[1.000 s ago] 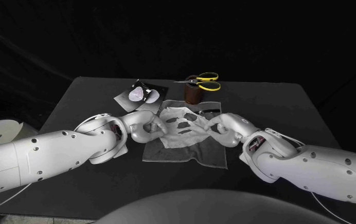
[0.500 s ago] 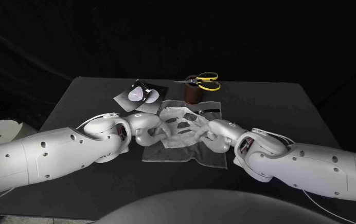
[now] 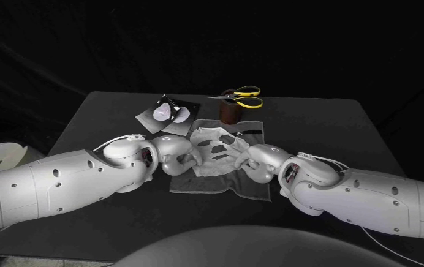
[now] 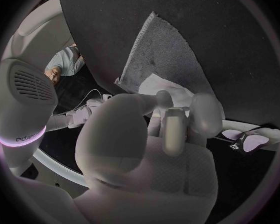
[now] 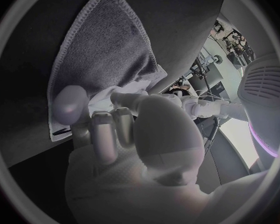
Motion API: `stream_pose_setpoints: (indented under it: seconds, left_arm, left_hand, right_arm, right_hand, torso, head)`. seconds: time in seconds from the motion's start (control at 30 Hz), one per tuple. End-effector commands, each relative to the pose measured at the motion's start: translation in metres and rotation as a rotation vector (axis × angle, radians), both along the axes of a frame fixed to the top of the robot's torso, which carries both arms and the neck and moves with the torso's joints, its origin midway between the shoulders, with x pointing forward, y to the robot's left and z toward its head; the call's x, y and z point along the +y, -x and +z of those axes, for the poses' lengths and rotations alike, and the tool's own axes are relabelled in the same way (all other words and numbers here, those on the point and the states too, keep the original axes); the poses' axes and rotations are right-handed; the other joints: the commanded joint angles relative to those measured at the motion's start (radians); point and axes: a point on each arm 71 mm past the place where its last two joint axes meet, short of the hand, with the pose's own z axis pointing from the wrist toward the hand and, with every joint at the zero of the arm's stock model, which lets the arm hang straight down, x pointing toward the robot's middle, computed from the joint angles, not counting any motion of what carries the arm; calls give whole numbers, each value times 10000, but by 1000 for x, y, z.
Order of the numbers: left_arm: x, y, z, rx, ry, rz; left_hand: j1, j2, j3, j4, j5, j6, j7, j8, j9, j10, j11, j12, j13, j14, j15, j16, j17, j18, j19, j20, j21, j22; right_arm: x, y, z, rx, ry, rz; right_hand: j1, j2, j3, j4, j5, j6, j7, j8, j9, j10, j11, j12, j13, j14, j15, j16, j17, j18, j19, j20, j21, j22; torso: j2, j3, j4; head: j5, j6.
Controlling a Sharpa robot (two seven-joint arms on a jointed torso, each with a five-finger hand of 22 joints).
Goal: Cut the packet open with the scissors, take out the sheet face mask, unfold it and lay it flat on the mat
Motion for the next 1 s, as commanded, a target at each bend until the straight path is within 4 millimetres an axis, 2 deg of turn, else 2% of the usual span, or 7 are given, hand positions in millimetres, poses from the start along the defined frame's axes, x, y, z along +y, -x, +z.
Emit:
stream_pose_setpoints:
  seconds: [0.03, 0.43, 0.67, 0.87, 1.0]
  left_arm:
    - [0, 1, -3, 157, -429, -134]
    - [2, 1, -6, 392, -772, -42]
    - [5, 1, -8, 601, -1123, -14]
    - [8, 3, -10, 735, -1348, -4]
    - [13, 5, -9, 763, -1399, 73]
  left_hand:
    - [-112, 3, 65, 22, 53, -85, 9, -55, -7, 45, 2, 35, 8, 377, -42, 50, 997, -152, 48, -25, 28, 247]
    - [-197, -14, 174, -14, 52, -153, 5, -93, -37, 22, 5, 40, 13, 375, -37, 49, 997, -153, 47, -22, 40, 256]
    - [-223, -20, 227, -48, 52, -170, 11, -102, -47, 12, 3, 43, 24, 359, -38, 36, 964, -148, 33, -21, 23, 244]
    - [-279, -66, 321, -157, 52, -52, 67, -38, -35, -64, 36, 10, -41, 337, -17, 17, 924, -140, 6, -13, -4, 227]
    - [-406, -112, 425, -274, 48, 216, 184, 106, 1, -84, 110, -20, -64, 321, 39, 0, 899, -136, -22, 20, -23, 215]
  right_arm:
    - [-1, -1, -2, 43, 471, -8]
    - [-2, -2, -5, 181, 722, -44]
    - [-3, -2, -6, 264, 822, -59]
    - [-4, -2, -6, 288, 863, -94]
    - [-5, -2, -6, 306, 913, -141]
  right_hand:
    - [-100, -4, 54, 14, -51, -65, 9, -38, -8, 446, -85, 7, 1542, 980, -59, 64, 2349, 8, 30, -67, 22, 1220]
    - [-139, -6, 96, 8, -54, -78, 10, -51, -21, 439, -80, -10, 1530, 978, -62, 58, 2339, 12, 21, -73, -5, 1213]
    - [-164, -11, 109, 9, -58, -70, 12, -49, -24, 440, -73, -8, 1533, 978, -60, 59, 2342, 13, 16, -74, -19, 1210]
    - [-179, -14, 118, 8, -59, -61, 14, -46, -25, 439, -67, -10, 1531, 979, -57, 60, 2343, 7, 23, -74, 12, 1216]
    - [-190, -14, 126, 7, -61, -55, 15, -44, -26, 437, -64, -15, 1528, 977, -56, 57, 2339, 7, 22, -74, 9, 1215]
  torso:
    - [-3, 2, 9]
    - [-9, -12, -1]
    - [-2, -4, 5]
    - [-11, -6, 2]
    - [-12, -3, 5]
  head:
    - [-1, 0]
    - [26, 0]
    - [32, 0]
    - [25, 0]
    - [14, 0]
